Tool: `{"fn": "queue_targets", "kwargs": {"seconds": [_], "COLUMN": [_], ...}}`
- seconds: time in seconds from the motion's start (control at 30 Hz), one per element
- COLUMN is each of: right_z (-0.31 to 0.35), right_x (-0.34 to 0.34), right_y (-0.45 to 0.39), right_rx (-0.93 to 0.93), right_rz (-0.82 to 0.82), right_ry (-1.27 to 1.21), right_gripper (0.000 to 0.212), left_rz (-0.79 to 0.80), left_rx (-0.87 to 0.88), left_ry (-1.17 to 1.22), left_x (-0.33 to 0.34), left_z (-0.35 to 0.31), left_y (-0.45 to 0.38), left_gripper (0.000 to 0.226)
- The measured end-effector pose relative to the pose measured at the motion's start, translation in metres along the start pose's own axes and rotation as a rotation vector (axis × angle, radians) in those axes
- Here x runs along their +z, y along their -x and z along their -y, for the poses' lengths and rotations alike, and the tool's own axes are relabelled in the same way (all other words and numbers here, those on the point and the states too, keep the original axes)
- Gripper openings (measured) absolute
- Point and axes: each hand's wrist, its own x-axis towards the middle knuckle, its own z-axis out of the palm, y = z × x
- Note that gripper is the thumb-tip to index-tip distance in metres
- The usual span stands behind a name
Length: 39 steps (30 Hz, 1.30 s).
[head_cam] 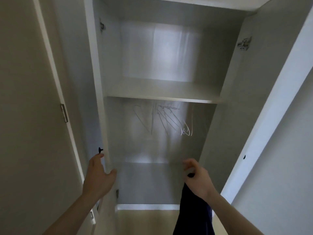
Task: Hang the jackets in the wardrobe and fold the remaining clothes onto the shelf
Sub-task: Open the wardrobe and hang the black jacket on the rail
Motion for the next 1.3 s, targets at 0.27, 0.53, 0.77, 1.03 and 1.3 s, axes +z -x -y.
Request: {"fn": "queue_targets", "kwargs": {"seconds": [0.27, 0.53, 0.77, 1.03, 1.3], "right_z": [0.058, 0.102, 0.116, 0.070, 0.024], "right_x": [-0.021, -0.025, -0.028, -0.026, -0.030], "right_y": [0.004, 0.016, 0.010, 0.007, -0.019], "right_rx": [-0.155, -0.316, -0.413, -0.302, -0.078], "right_rz": [0.272, 0.392, 0.377, 0.405, 0.323], "right_ry": [-0.050, -0.081, -0.026, 0.139, 0.269], "right_gripper": [0.054, 0.056, 0.060, 0.061, 0.052], "left_rz": [0.057, 0.793, 0.937, 0.881, 0.722], "left_rx": [0.025, 0.379, 0.284, 0.227, 0.178], "left_ry": [-0.069, -0.167, -0.497, -0.668, -0.392], "left_x": [-0.002, 0.027, 0.041, 0.021, 0.019], "left_z": [-0.012, -0.060, -0.044, -0.016, -0.046], "left_y": [0.028, 0.022, -0.001, -0.021, -0.056], "left_gripper": [0.088, 0.062, 0.018, 0.053, 0.025]}}
